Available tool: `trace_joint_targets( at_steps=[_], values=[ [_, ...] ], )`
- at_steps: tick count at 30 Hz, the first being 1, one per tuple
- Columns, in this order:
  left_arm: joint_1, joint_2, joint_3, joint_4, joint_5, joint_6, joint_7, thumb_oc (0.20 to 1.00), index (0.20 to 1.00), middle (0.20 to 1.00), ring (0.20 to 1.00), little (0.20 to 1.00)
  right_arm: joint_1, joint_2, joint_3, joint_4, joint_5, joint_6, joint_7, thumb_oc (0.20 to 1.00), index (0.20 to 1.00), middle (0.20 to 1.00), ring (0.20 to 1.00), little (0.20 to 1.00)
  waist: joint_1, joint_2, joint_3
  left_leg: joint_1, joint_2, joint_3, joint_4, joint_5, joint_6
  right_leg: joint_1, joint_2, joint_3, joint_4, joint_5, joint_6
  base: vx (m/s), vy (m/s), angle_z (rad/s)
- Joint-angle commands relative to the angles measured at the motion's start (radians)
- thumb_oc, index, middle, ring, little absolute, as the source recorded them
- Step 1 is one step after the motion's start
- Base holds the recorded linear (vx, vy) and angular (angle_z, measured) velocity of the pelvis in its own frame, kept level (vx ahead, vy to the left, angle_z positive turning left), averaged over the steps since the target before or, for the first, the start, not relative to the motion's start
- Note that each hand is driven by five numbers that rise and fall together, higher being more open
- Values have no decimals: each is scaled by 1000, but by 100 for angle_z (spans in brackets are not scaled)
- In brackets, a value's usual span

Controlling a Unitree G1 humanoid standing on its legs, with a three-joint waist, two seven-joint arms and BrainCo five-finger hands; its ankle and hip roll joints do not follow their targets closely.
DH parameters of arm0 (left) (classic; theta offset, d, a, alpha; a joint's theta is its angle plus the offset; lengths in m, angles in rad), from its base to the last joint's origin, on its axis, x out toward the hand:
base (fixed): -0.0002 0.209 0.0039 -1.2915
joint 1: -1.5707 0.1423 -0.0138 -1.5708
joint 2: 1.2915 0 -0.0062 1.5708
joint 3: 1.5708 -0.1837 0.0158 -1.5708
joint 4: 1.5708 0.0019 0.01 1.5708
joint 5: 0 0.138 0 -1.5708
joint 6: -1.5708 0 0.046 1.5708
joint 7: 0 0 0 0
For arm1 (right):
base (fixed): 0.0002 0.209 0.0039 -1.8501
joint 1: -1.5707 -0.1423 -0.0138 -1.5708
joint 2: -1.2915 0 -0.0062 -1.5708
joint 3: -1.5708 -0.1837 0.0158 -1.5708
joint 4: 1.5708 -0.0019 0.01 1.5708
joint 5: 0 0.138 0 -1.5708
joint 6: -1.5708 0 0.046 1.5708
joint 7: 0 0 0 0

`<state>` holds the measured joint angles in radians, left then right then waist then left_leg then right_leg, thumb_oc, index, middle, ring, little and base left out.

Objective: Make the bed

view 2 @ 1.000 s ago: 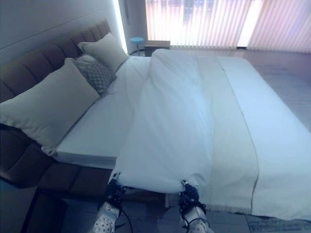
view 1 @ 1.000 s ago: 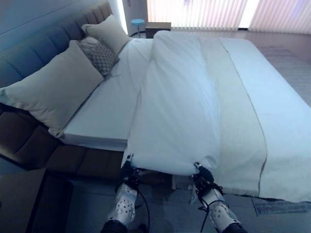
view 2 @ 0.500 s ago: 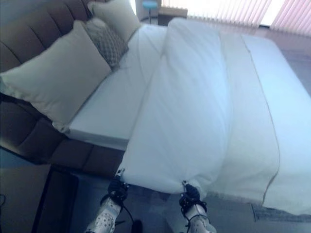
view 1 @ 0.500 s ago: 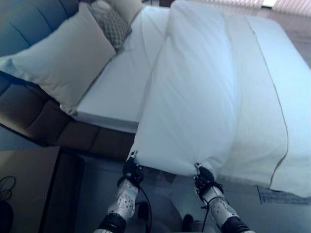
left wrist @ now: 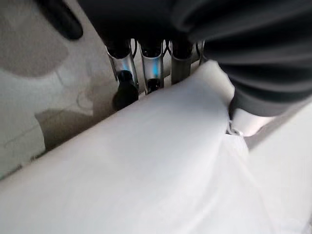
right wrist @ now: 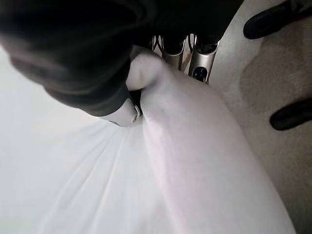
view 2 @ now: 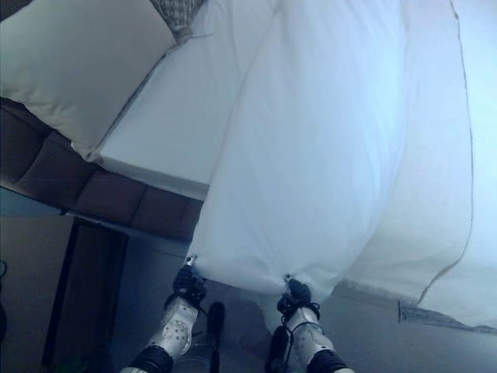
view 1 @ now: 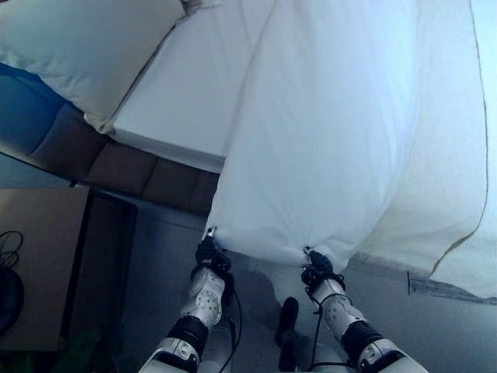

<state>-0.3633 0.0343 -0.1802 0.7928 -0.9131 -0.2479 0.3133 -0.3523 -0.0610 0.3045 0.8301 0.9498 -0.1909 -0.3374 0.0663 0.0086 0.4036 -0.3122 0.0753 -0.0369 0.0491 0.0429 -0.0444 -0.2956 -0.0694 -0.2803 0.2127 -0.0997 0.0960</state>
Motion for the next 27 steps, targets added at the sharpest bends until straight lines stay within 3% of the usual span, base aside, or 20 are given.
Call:
trace_joint_targets(
  at_steps=[1,6,7,8,9,18,22,27],
  values=[
    [72,74,26,78,27,-43,92,200,200,200,200,200,45,0,-6,2,-50,-55,-67,200,200,200,200,200,22,-59,24,-23,-112,32,-136,85,-23,7,-19,35,-269,223,20,-9,-20,24],
    [-44,81,-25,179,104,-15,98,200,200,200,200,200,-58,0,-19,81,-72,-85,-125,200,200,200,200,200,-8,-51,69,-109,-106,48,-136,102,-36,-74,-17,36,-300,259,28,-16,-2,15],
    [-44,81,-25,179,104,-16,98,213,213,213,213,213,-59,0,-19,81,-72,-85,-125,272,272,272,272,272,-8,-51,68,-110,-106,48,-136,102,-36,-75,-17,36,-300,260,28,3,8,-3],
    [-62,85,-32,197,131,-4,99,545,545,545,545,545,-77,-1,-24,107,-72,-79,-124,1000,1000,1000,1000,1000,-11,-49,72,-122,-105,49,-136,105,-38,-89,-18,37,-300,262,28,0,0,0],
    [-81,95,-36,212,146,3,99,1000,1000,1000,1000,1000,-102,-5,-29,124,-66,-79,-123,1000,1000,1000,1000,1000,-15,-45,78,-135,-104,53,-136,108,-40,-105,-18,40,-300,266,29,17,12,-5],
    [-106,144,-10,331,252,50,82,1000,1000,1000,1000,1000,-122,-61,-72,286,-132,-18,-71,1000,1000,1000,1000,1000,-41,-32,74,-149,-107,74,-136,101,-42,-132,-16,66,-300,269,31,41,0,-3],
    [-37,148,16,377,290,80,40,1000,1000,1000,1000,1000,-51,-104,-119,368,-182,28,-20,1000,1000,1000,1000,1000,-56,-18,58,-107,-112,88,-136,87,-35,-99,-12,81,-300,257,26,48,-6,-7],
    [37,136,62,387,269,82,7,1000,1000,1000,1000,1000,31,-134,-190,392,-179,38,12,1000,1000,1000,1000,1000,-73,-3,42,-56,-116,98,-136,74,-26,-58,-10,98,-285,234,17,28,-21,-15]
  ],
)
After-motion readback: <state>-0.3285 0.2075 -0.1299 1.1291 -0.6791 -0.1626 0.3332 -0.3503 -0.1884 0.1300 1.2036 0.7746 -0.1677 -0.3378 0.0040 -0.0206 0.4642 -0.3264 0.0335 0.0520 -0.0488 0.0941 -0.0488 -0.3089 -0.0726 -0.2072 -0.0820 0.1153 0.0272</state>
